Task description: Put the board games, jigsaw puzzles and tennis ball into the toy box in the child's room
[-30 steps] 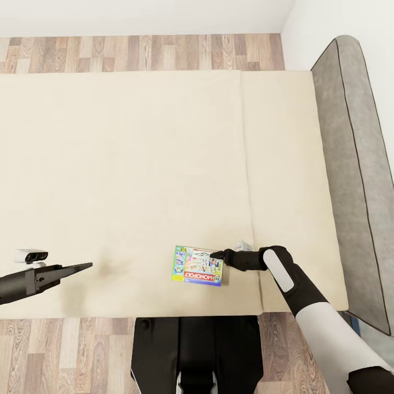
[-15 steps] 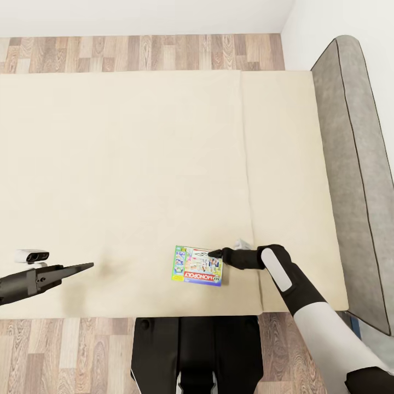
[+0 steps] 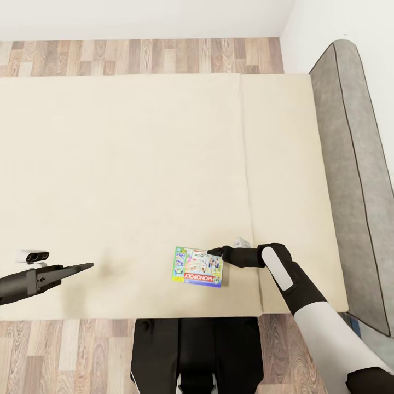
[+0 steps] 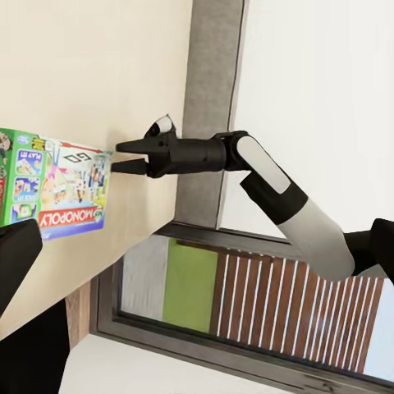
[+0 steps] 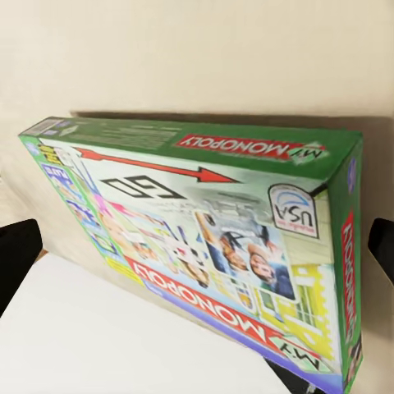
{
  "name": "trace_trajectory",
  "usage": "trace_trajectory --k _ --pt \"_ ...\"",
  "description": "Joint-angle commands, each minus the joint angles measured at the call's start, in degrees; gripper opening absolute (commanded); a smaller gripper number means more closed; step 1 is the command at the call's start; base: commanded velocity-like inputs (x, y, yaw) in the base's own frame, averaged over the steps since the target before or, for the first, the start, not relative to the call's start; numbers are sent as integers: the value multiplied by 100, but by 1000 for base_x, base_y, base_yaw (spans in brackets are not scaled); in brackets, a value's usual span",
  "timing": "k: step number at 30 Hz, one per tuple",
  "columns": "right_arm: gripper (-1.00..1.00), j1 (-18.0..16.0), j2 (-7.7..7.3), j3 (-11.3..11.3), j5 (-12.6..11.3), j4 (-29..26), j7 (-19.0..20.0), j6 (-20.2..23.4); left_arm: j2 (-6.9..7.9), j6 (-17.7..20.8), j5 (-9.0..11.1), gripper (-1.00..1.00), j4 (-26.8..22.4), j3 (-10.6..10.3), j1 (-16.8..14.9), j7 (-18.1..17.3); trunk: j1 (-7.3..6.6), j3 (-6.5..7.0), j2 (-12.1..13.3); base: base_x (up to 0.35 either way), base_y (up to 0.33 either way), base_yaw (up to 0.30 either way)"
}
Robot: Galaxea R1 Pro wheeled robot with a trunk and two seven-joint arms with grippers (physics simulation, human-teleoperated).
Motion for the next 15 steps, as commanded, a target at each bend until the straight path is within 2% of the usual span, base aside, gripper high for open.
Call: trace_trajectory --k 1,15 --pt "100 -2 -4 7 61 -4 57 13 1 61 -4 100 -1 0 -1 -23 4 1 -8 0 0 0" --pt "100 -3 2 12 92 -11 34 101 2 61 -4 100 -1 0 -1 -23 4 34 -8 0 0 0"
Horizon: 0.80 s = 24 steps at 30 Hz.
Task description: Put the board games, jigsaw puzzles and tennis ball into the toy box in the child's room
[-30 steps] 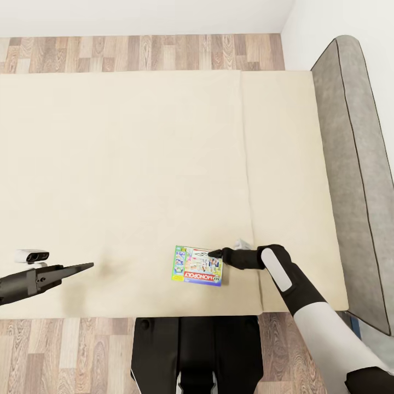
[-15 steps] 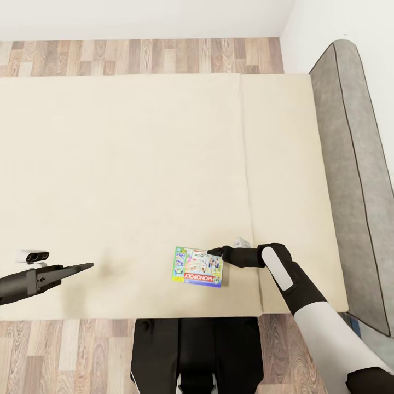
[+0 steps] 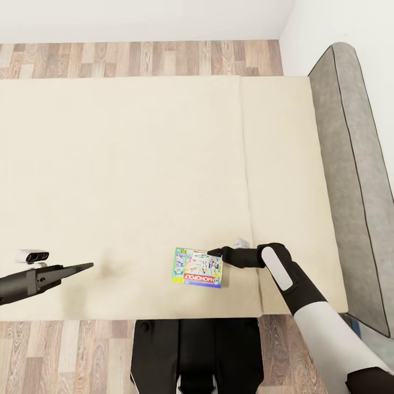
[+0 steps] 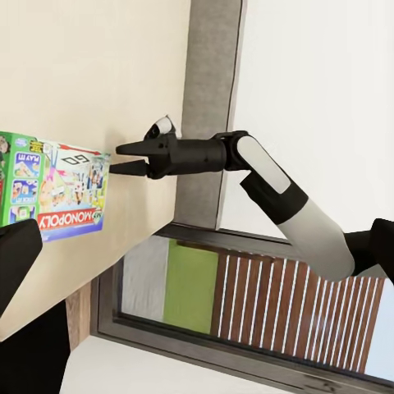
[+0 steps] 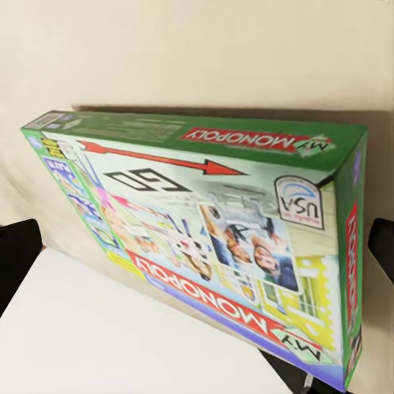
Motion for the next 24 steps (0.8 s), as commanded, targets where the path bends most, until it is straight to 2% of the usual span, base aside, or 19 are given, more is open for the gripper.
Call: trace_trajectory --k 1,15,24 --pt "100 -2 -4 8 66 -2 52 9 1 61 -4 100 -1 0 -1 -23 4 -3 -9 0 0 0" --pt "100 -18 37 31 118 -29 -38 -88 6 61 -4 100 -1 0 -1 -23 4 6 -9 0 0 0" --pt "100 -20 49 60 124 -49 -416 -111 9 61 -4 100 -1 0 -1 -23 4 6 -9 0 0 0"
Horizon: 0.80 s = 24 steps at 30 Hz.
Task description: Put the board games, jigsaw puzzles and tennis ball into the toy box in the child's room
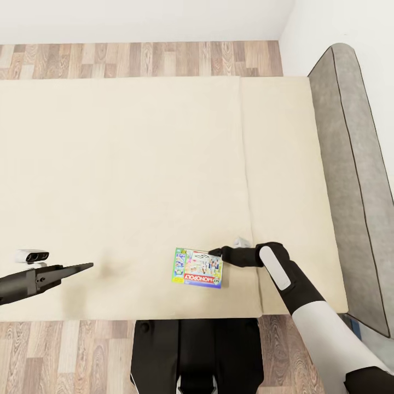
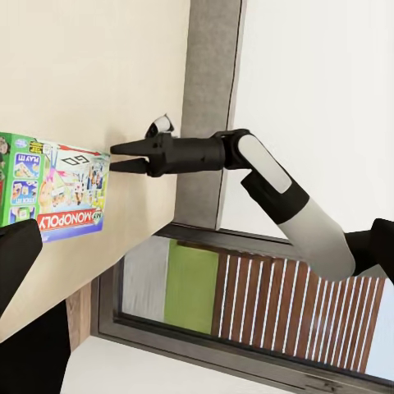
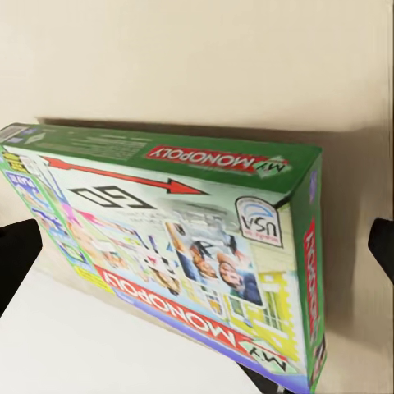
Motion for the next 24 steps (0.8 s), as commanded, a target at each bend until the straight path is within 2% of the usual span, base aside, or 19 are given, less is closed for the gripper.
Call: trace_trajectory --k 1,12,24 --pt "100 -2 -4 8 58 -15 18 14 2 61 -4 100 -1 0 -1 -23 3 -6 -9 0 0 0" --pt "100 -3 -3 25 59 -80 -233 -199 2 61 -4 100 -1 0 -1 -23 3 -6 -9 0 0 0" --pt "100 -3 1 40 58 -88 -419 -241 2 61 -4 100 -1 7 -1 -23 3 -6 -9 0 0 0"
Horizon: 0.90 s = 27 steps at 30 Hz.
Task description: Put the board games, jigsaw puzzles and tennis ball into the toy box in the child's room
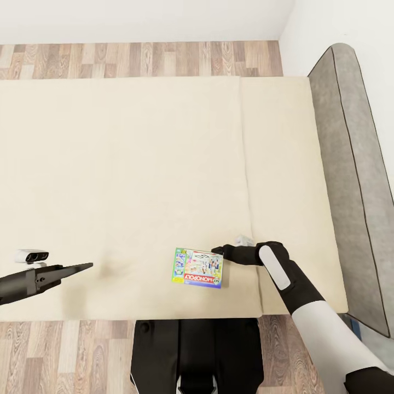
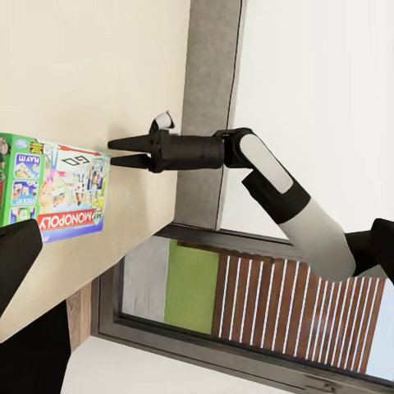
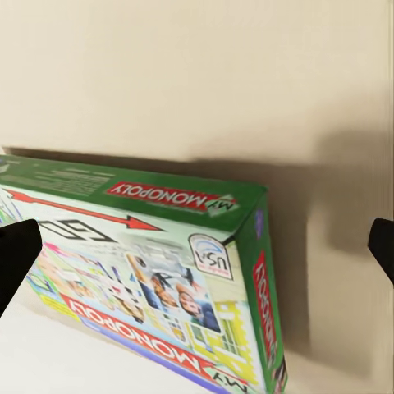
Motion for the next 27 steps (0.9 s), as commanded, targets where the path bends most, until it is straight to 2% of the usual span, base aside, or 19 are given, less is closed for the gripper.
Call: trace_trajectory --k 1,13,27 --pt "100 -2 -4 23 11 -3 -15 15 2 61 -4 100 -1 0 -1 -23 3 -6 -9 0 0 0" --pt "100 -2 81 452 1 25 -408 18 31 61 -4 100 -1 1 -1 -23 3 -6 -9 0 0 0" --pt "100 -2 107 520 -14 37 -452 20 37 61 -4 100 -1 1 -1 -23 3 -6 -9 0 0 0"
